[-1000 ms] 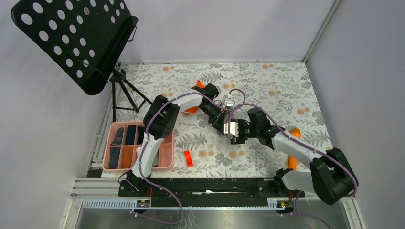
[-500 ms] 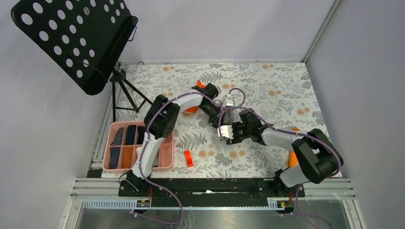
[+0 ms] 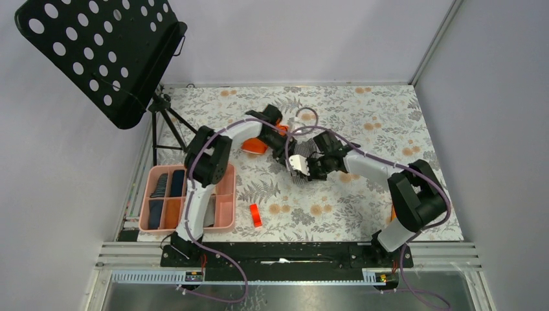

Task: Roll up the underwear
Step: Roll the underwear to the center of the board.

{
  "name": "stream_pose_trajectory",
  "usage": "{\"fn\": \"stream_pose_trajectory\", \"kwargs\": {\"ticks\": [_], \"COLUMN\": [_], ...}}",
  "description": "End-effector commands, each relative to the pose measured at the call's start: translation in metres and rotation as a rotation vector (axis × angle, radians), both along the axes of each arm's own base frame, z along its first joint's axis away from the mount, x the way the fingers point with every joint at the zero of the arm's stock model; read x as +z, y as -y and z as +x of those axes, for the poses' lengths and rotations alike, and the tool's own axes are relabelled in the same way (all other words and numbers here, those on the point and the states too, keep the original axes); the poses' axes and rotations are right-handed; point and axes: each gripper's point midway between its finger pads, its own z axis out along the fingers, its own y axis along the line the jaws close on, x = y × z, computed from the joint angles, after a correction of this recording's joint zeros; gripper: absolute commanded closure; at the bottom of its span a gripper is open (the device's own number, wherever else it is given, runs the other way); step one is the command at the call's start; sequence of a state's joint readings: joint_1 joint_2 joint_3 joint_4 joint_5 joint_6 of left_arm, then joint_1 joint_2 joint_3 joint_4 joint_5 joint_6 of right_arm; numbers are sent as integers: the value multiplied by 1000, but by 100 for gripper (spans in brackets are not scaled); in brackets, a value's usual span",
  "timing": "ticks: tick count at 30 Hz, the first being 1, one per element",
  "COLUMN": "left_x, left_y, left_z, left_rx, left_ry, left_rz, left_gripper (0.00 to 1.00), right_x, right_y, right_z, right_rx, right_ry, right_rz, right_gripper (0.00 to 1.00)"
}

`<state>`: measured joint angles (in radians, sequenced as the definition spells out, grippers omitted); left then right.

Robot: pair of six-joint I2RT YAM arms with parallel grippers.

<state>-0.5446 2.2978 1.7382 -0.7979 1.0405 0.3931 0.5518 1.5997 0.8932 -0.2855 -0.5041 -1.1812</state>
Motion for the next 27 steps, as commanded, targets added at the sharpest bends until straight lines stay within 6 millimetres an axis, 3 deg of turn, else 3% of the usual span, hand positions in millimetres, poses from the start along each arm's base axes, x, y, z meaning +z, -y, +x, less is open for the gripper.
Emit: {"fn": "stream_pose_trajectory", "kwargs": {"ticks": [1,6,14,18,25,27], "left_x": [74,102,134,127,71,61], "left_y": [-31,-46,-56,-46,-4,8], "left_z": [59,60,47,27,-28,-35], "left_rx": [155,245,320,202,-168,-213], "left_ry": [272,360,569,680,890,940], "left_rz": [-49,-48,-74,-65,-27,-52], "left_gripper": [62,62,60,60,60,58], "right_x": [-1,0,-20,-39,-61,-63], "right_y": [8,6,19,25,31,34], "right_z": [-51,-41,10,19,17,16], "right_rx": [-25,-145,-373,-442,-504,-513], "right_ry": [-344,-576,-835,-939,-1043,-1049], "right_rz": [-60,-62,-58,-97,-181,-189], "right_gripper": [100,100,100,100,98,97]}}
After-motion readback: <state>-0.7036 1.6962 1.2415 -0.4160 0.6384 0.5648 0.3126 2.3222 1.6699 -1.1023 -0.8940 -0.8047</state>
